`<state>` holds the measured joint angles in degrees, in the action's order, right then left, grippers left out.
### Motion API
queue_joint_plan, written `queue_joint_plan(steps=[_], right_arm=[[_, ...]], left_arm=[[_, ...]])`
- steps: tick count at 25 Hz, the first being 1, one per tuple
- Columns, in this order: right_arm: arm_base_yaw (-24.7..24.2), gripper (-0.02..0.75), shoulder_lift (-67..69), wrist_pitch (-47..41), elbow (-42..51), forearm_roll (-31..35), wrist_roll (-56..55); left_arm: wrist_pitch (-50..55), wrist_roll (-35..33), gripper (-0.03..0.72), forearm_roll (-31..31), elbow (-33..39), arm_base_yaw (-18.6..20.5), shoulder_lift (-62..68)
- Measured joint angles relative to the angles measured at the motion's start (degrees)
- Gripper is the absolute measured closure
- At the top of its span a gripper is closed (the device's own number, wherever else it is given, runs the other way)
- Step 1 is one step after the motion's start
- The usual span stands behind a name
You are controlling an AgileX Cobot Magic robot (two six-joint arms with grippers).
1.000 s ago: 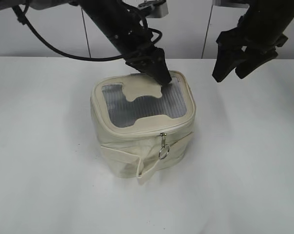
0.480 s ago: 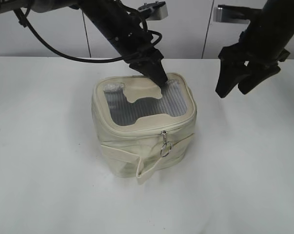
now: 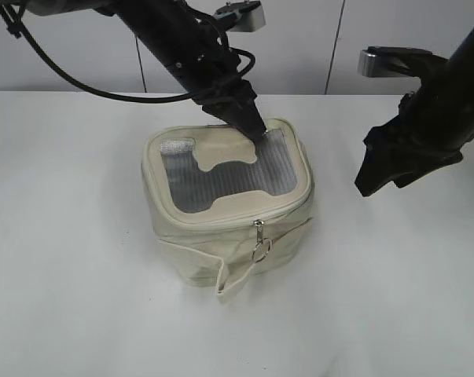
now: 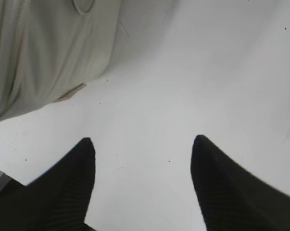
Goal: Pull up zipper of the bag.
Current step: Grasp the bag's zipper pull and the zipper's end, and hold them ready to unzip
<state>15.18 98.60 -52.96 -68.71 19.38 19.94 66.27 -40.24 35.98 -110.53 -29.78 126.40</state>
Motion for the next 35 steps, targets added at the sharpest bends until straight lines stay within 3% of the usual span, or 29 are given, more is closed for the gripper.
queue_joint_plan(steps=[4, 12, 20, 25, 30, 35], right_arm=[[0.0, 0.246, -3.5, 5.5, 5.7, 0.9, 2.2], [0.0, 0.246, -5.8, 8.3, 10.5, 4.7, 4.9], [0.0, 0.246, -7.6, 8.4, 12.2, 9.3, 8.8], [0.0, 0.255, -9.0, 9.1, 15.5, 11.1, 10.6], [0.1, 0.298, -9.3, 10.7, 15.8, 18.4, 17.0], [0.1, 0.307, -9.3, 12.8, 15.8, 19.4, 19.3]], left_arm=[[-0.7, -2.1, 0.647, 1.8, 3.0, 0.0, -1.7], [-0.1, -4.2, 0.648, 3.4, 3.5, -1.4, -1.9], [0.3, -4.7, 0.65, 3.2, 3.5, -5.0, -1.9], [0.4, -4.8, 0.649, 3.1, 3.6, -5.2, -2.0], [0.5, -4.8, 0.649, 3.0, 3.7, -5.1, -2.0], [0.5, -4.8, 0.649, 2.7, 3.7, -5.1, -2.0]])
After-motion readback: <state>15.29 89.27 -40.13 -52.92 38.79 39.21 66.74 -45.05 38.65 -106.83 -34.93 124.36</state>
